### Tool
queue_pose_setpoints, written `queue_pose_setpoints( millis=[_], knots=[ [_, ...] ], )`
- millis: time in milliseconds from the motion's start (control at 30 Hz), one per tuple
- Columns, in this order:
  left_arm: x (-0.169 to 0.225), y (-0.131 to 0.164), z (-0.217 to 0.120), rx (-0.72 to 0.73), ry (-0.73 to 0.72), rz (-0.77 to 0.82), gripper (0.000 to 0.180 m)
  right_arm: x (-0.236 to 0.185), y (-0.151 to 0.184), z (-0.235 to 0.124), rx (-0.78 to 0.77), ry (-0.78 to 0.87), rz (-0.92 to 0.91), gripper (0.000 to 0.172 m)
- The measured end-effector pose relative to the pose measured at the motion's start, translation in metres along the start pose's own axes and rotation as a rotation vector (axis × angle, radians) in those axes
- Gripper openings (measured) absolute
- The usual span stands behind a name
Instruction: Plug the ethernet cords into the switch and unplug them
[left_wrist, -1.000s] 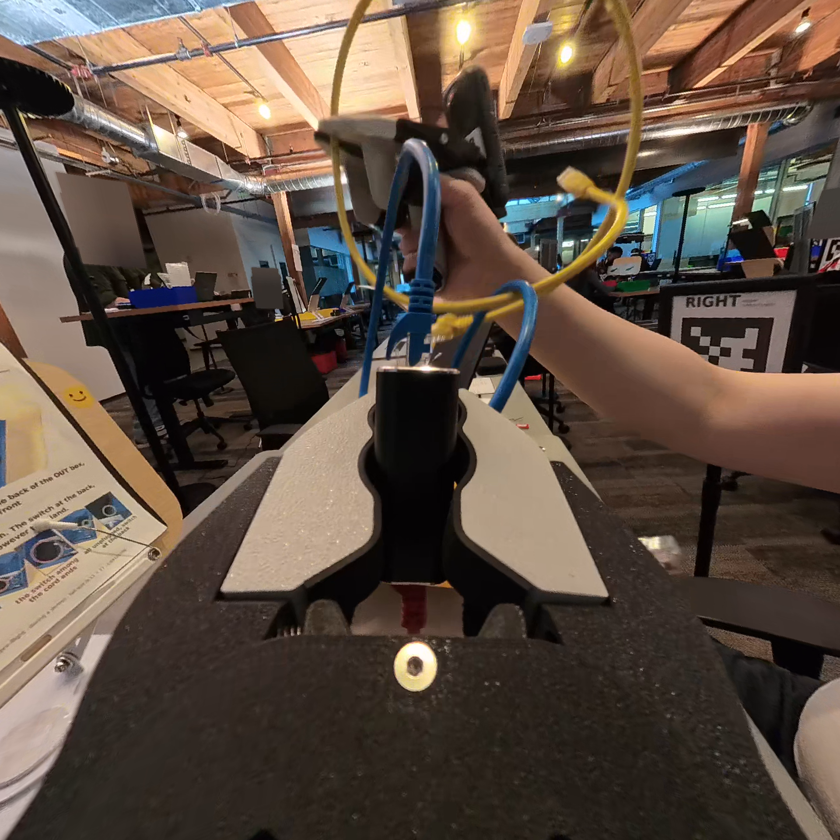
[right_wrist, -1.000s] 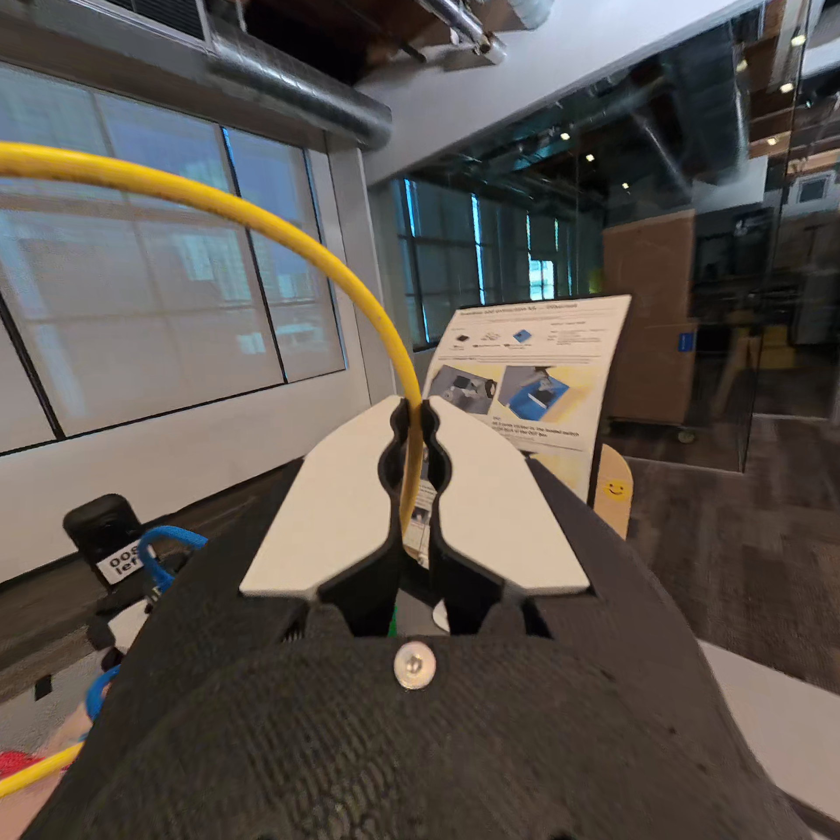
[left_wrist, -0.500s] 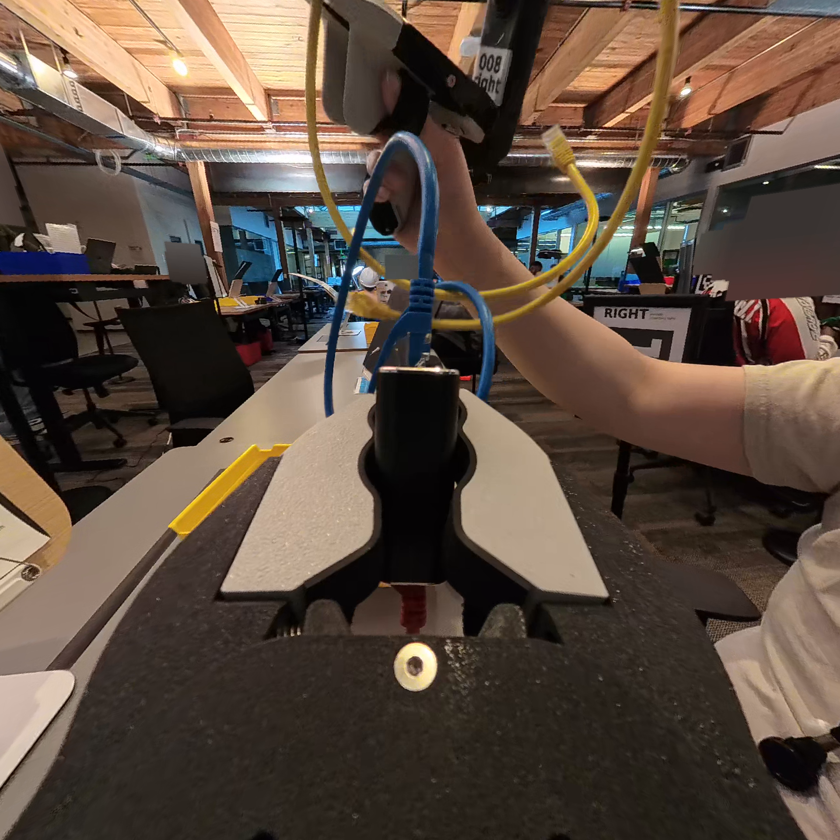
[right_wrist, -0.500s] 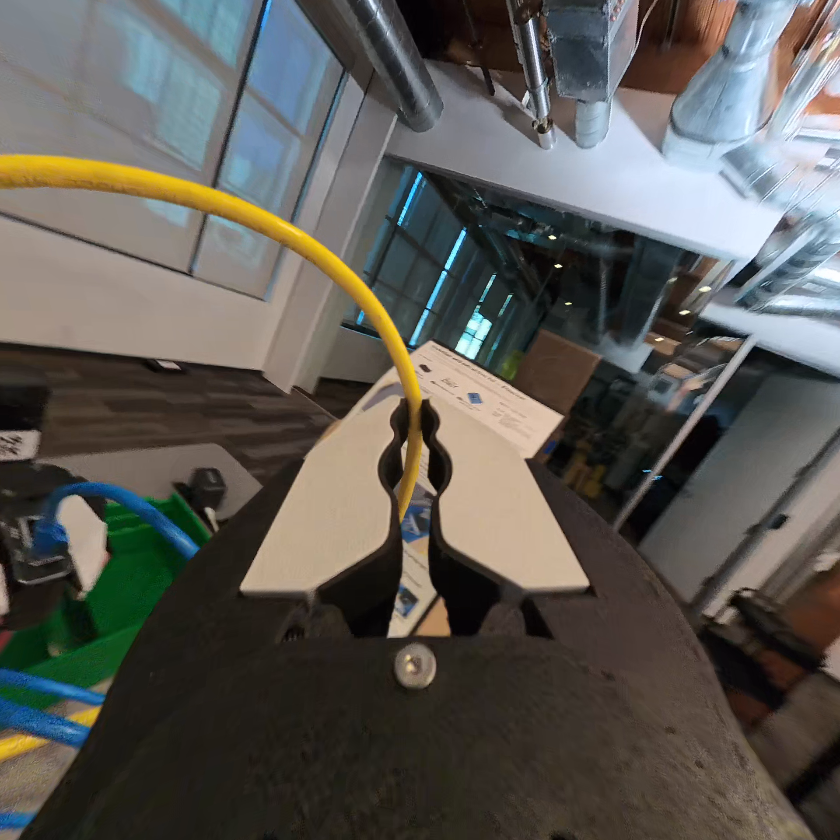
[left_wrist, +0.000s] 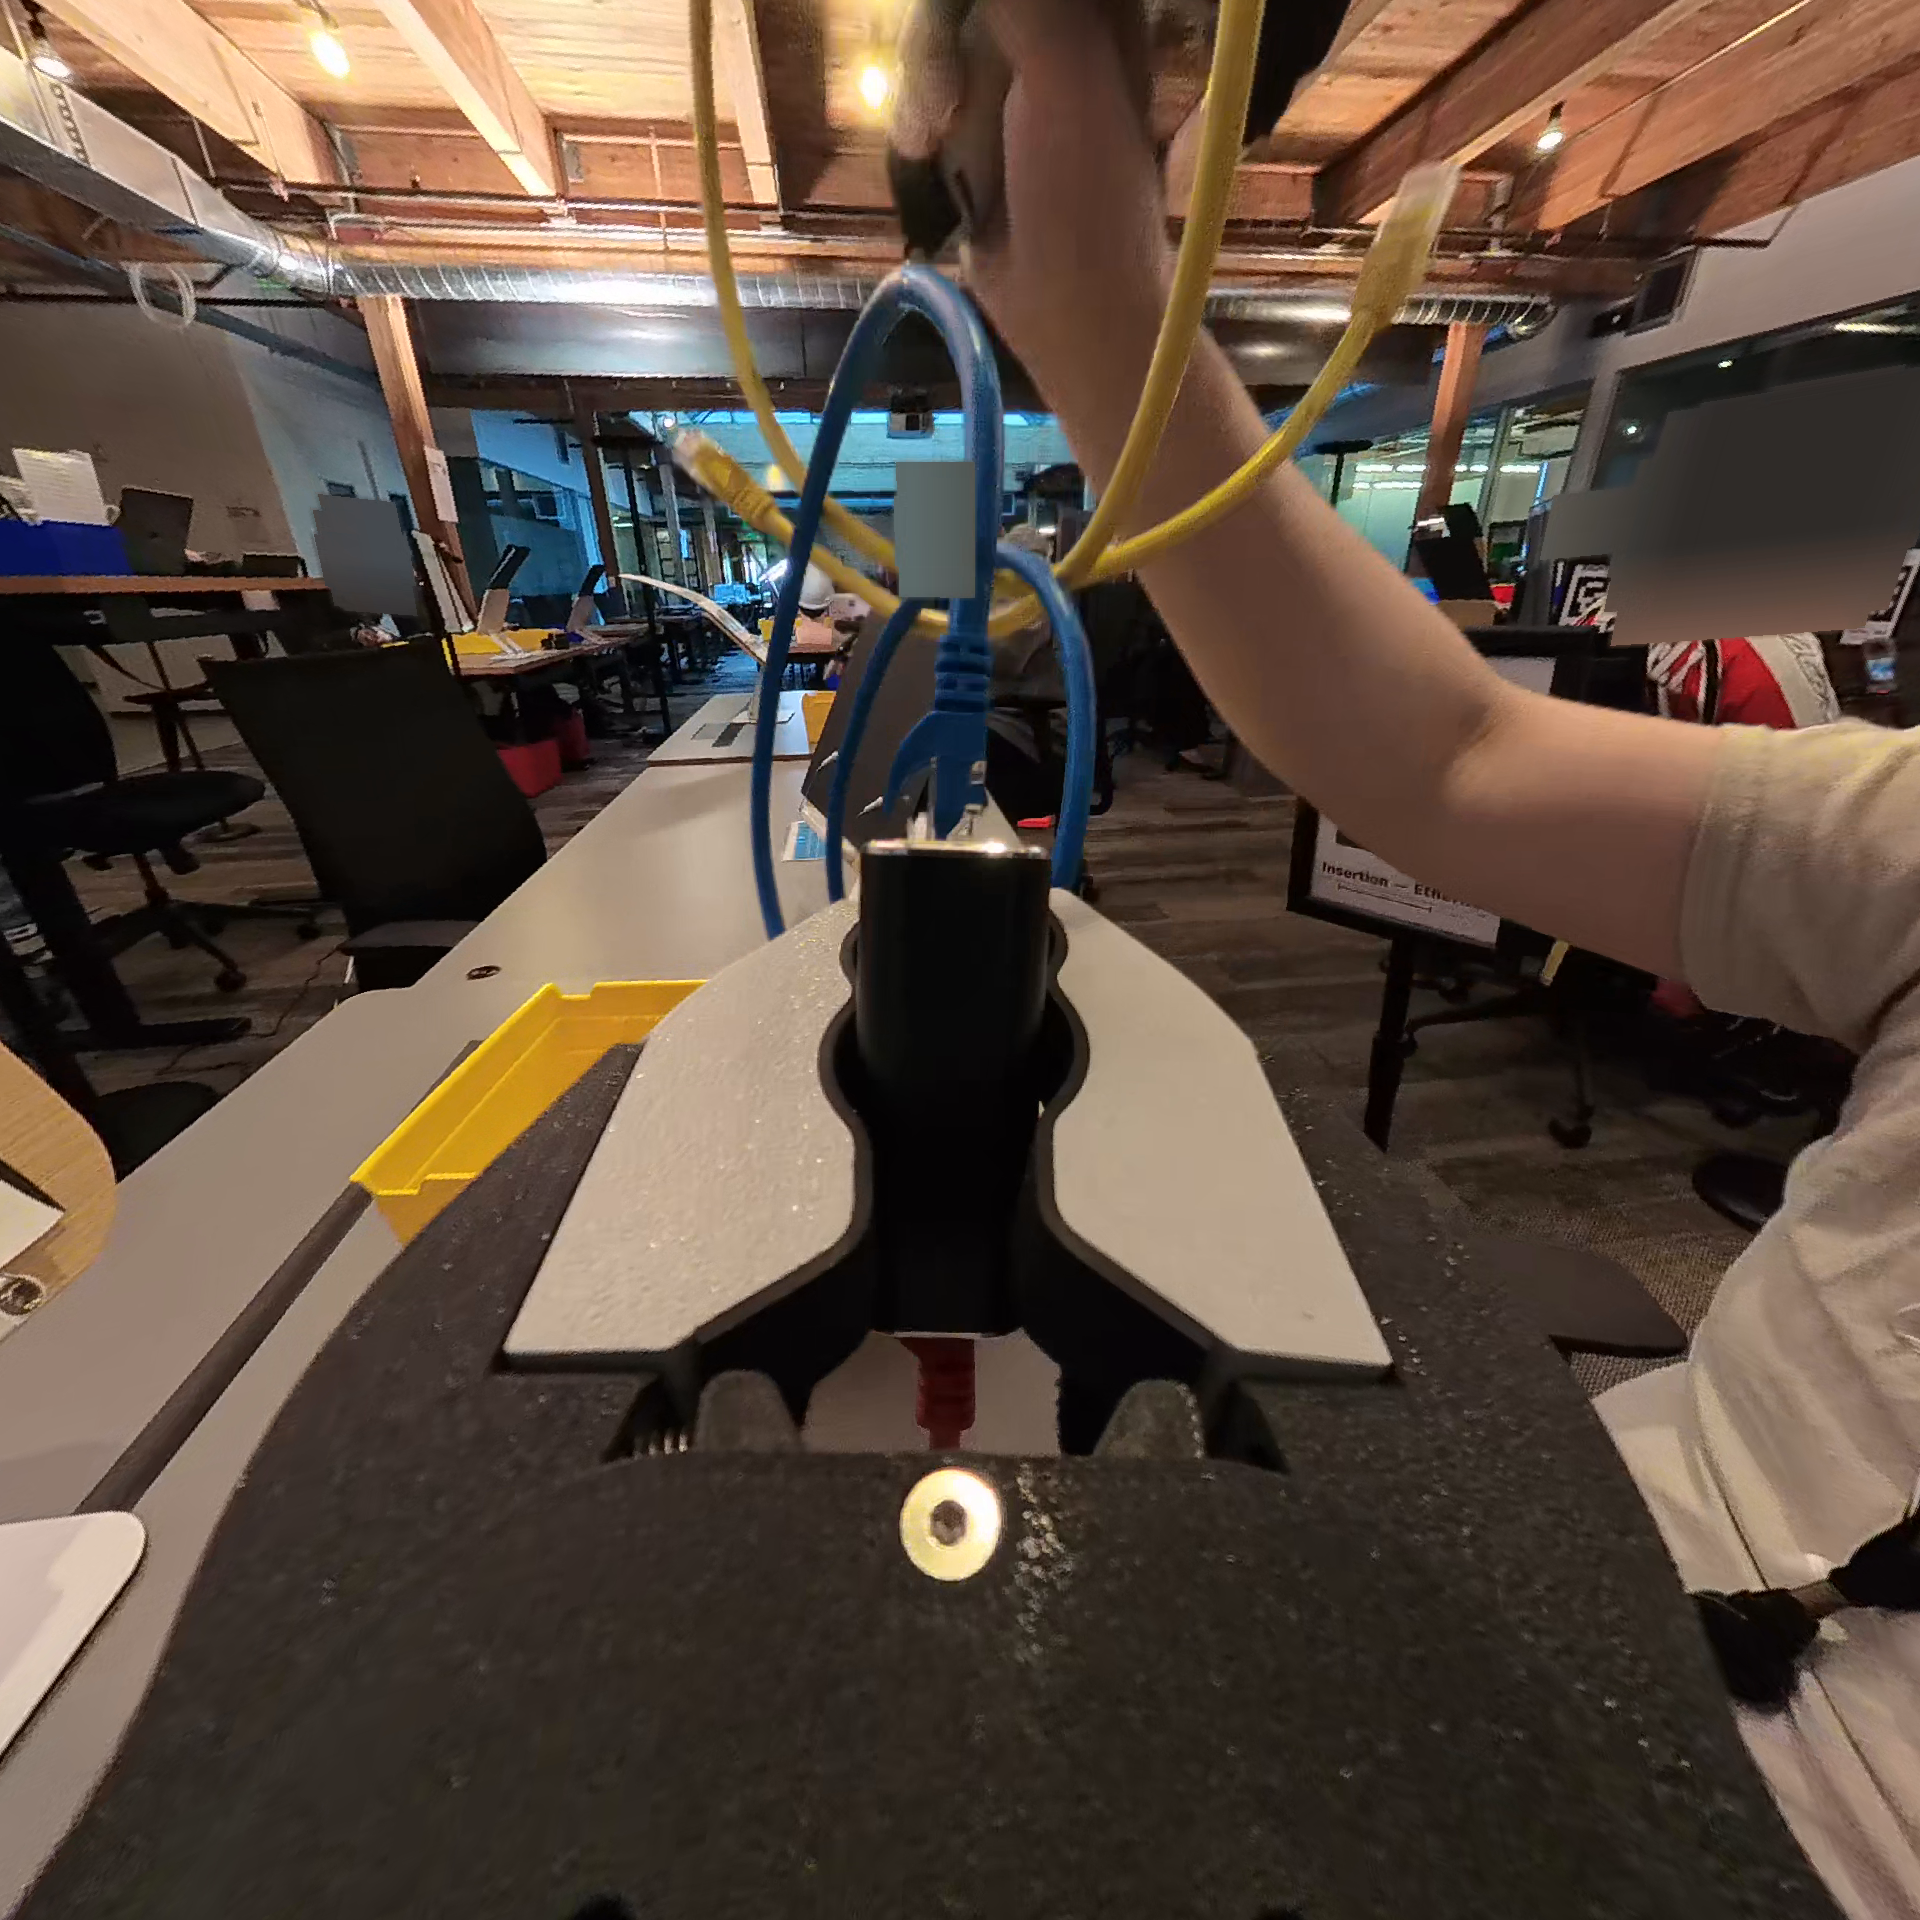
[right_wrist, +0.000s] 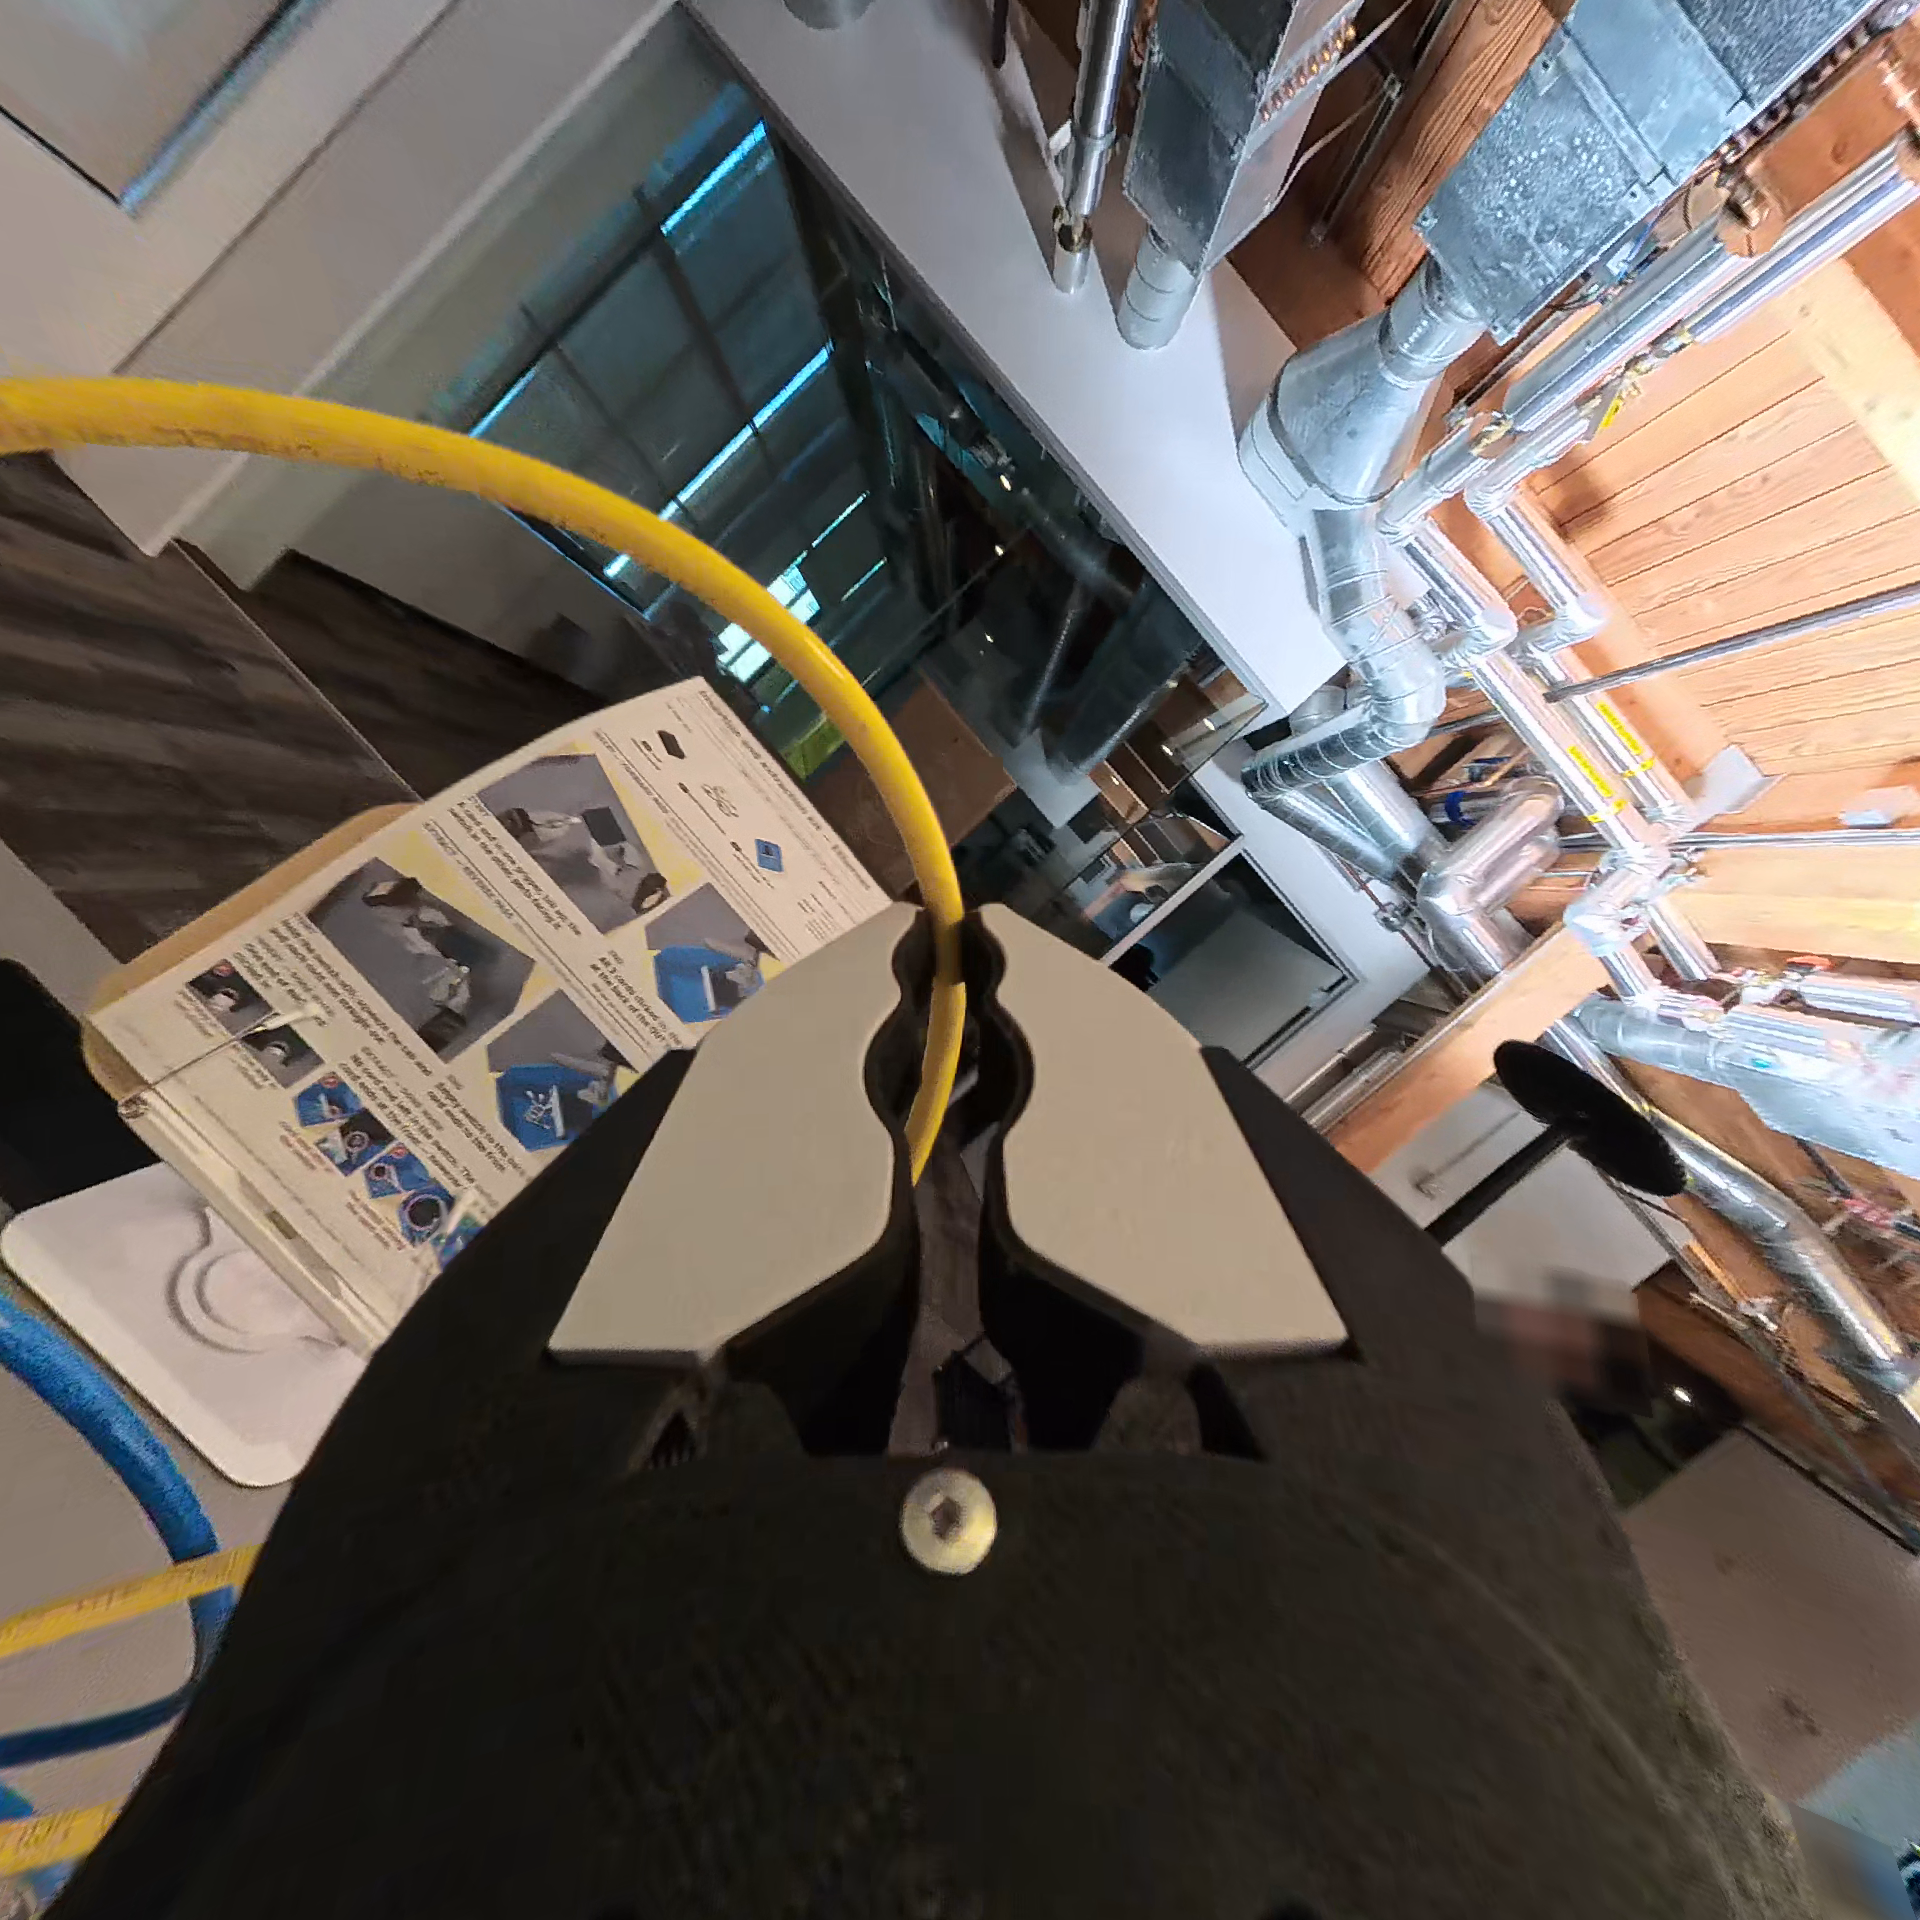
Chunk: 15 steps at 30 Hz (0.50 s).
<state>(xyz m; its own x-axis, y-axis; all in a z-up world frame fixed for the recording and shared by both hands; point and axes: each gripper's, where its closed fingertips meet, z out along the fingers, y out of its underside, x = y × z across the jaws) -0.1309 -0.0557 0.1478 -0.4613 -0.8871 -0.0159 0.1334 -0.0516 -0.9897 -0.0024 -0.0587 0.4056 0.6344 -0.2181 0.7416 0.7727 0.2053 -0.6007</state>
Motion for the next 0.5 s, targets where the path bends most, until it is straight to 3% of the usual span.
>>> queue_pose_setpoints(
  millis=[500],
  knots=[
    [-0.009,0.039,0.027,-0.132,-0.03,-0.02,0.027,0.11,-0.087,0.004,-0.15,0.185,-0.135,0.006]
  ],
)
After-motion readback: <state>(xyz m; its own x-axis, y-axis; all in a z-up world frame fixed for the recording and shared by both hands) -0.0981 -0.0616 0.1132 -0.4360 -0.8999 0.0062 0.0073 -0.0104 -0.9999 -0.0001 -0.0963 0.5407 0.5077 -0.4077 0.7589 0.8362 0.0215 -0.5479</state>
